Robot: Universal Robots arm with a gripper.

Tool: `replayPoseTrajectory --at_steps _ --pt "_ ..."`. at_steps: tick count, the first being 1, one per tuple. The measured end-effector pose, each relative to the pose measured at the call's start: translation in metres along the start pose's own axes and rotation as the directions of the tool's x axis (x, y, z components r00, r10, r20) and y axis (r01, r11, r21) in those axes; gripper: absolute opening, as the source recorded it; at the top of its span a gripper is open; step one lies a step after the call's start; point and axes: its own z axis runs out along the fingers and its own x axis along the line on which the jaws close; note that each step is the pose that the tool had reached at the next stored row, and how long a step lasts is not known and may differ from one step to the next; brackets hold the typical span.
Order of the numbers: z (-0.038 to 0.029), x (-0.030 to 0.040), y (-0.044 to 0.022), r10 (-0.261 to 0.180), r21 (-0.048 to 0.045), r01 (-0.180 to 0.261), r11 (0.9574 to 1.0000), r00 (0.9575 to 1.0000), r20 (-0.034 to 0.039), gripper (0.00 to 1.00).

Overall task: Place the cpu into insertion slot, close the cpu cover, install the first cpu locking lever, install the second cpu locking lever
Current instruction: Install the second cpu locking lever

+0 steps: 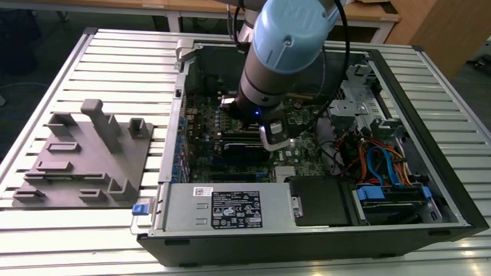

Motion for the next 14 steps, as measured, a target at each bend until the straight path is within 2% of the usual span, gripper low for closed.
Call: replayPoseTrajectory --at_steps 1,2,10,14 --pt "0.0001 0.0000 -0.0002 -0.001 -0.0104 0.001 0.9999 1.0000 -0.0020 0.10" --pt "0.0001 0.0000 -0.0004 -0.001 -0.0141 0.001 0.9999 1.0000 -0.0027 0.10" --pt "-0.0006 0.0000 -0.0005 -0.001 -0.0153 0.001 0.9999 1.0000 -0.0031 0.10" --pt "-0.0091 0.0012 0.0027 -0.001 -0.0153 0.001 0.9999 1.0000 -0.0031 0.10"
